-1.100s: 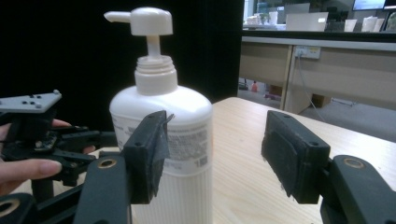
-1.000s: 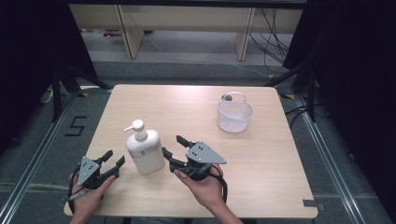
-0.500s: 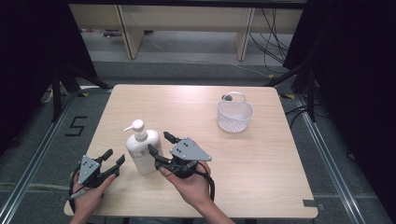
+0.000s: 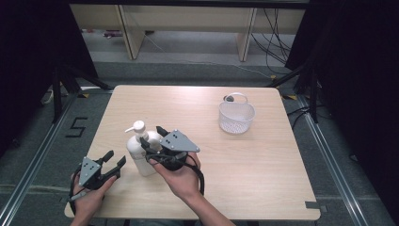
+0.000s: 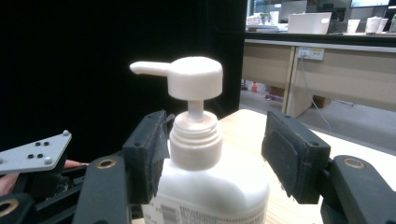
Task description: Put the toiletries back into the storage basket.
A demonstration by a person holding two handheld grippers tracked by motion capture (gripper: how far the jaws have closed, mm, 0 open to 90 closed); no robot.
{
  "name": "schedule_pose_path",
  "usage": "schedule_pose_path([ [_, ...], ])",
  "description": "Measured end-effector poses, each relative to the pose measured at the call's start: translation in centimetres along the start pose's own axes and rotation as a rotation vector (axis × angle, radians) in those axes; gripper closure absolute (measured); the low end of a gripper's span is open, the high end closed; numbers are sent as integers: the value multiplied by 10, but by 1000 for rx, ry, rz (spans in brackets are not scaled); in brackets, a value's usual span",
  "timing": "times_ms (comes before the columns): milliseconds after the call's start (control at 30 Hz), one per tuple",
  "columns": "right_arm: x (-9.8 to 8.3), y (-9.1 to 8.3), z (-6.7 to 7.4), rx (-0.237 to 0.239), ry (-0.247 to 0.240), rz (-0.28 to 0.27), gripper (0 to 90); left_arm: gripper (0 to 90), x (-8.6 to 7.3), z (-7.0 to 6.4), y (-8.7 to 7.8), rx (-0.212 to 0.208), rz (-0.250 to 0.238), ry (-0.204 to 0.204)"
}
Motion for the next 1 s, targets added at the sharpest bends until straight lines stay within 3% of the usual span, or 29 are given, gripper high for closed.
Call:
schedule_pose_path([
  [67,0,2,-1,-6,4,8,409,433,0,0,-1,6,12,5],
  [100,2,4,-3,-14,-34,5,409,432,0,0,0,1,-1,0],
  [200,1,7,0,-10,10,20,415,431,0,0,0,4,-3,-3],
  [233,4,9,-3,-21,-41,8,420,431,0,0,0,5,0,-1],
  [267,3,10,-3,-24,-40,22,423,431,0,1,-1,10,12,6],
  [300,2,10,1,-13,8,36,425,431,0,1,-1,9,10,7],
  [367,4,13,2,-21,-8,30,431,431,0,0,0,9,10,6],
  [400,6,15,0,-22,-46,17,435,431,0,0,0,8,11,7],
  [433,5,16,3,-10,-22,26,438,431,0,0,0,8,11,7],
  [467,6,17,2,-22,-45,26,441,431,0,0,0,8,10,6],
  [633,8,23,5,-18,-56,22,460,431,0,0,-1,8,11,10],
  [1000,11,29,5,-43,-54,38,504,432,0,0,0,5,10,15],
])
Point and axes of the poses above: each handheld gripper's, and its own axes: y roughly forward along the jaws, x roughly out of its top, z roughly to its left, the point moved 7 cm from there along y, roughly forward along the jaws, and after that the axes turned 7 degrees about x, right-handed, at the moved point
